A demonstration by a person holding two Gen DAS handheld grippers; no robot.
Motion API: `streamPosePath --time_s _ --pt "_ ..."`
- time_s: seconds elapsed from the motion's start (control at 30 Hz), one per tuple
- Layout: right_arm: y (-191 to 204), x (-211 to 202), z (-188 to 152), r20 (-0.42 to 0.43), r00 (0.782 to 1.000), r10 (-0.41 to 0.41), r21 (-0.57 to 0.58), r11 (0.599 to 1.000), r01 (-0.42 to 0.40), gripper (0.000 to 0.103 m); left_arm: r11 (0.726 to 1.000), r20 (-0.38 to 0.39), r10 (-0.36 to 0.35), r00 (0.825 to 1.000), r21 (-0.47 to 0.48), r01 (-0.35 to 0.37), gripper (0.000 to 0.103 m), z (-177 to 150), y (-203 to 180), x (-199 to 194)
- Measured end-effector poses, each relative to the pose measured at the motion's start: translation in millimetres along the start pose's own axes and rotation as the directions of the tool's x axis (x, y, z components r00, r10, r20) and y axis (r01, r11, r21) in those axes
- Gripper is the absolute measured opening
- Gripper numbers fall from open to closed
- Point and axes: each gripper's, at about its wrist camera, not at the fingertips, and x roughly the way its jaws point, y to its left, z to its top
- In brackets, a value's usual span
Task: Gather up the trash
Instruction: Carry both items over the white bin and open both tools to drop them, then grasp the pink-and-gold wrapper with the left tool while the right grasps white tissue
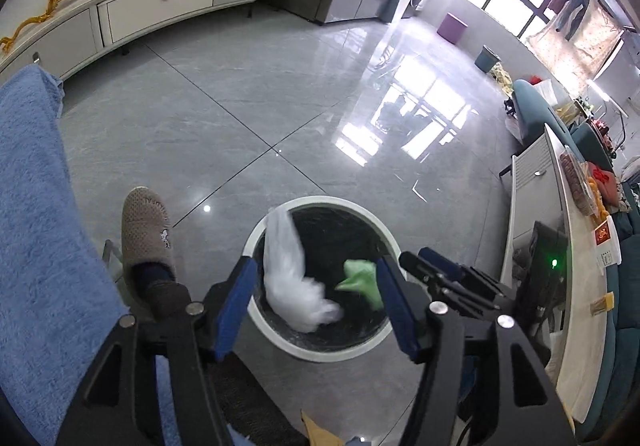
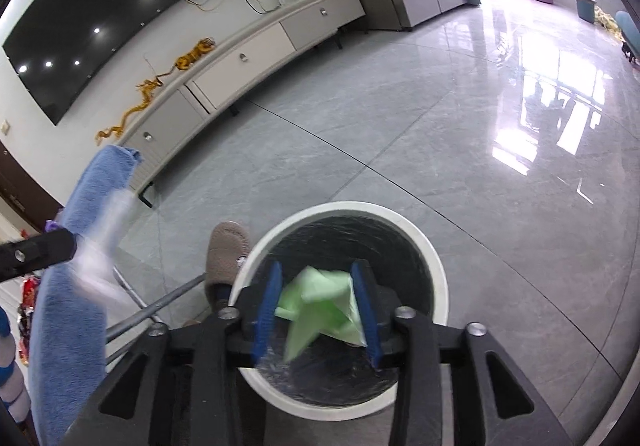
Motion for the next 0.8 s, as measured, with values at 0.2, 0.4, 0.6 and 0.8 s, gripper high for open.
streamPosePath --time_s 0.2,0.4,0.6,0.8 --pt "-3.2 -8.9 -7.7 -0.003 1.000 -0.017 0.010 1.000 0.017 0.041 1.000 0.034 -0.005 0.999 0.011 0.004 0.061 -3.7 2.2 -9.8" --pt "-1.3 -22.0 -11.5 0.013 1.000 -0.028 0.006 1.000 0.028 0.041 0.999 0.083 0.027 0.996 -0.034 -0.024 0.061 -18.8 21.8 -33.8" --pt "14.1 -35.9 -19.7 0.021 1.000 -0.023 -0.024 0.999 0.024 0.041 0.996 0.078 0.069 0.995 -0.070 -0.064 0.061 -42.5 46.0 -66.0" --pt "43.3 -56.0 -16.9 0.055 0.998 -0.008 -0.080 0.997 0.012 0.041 0.986 0.135 0.152 0.979 -0.084 -0.142 0.061 -73.7 73.6 -110.0"
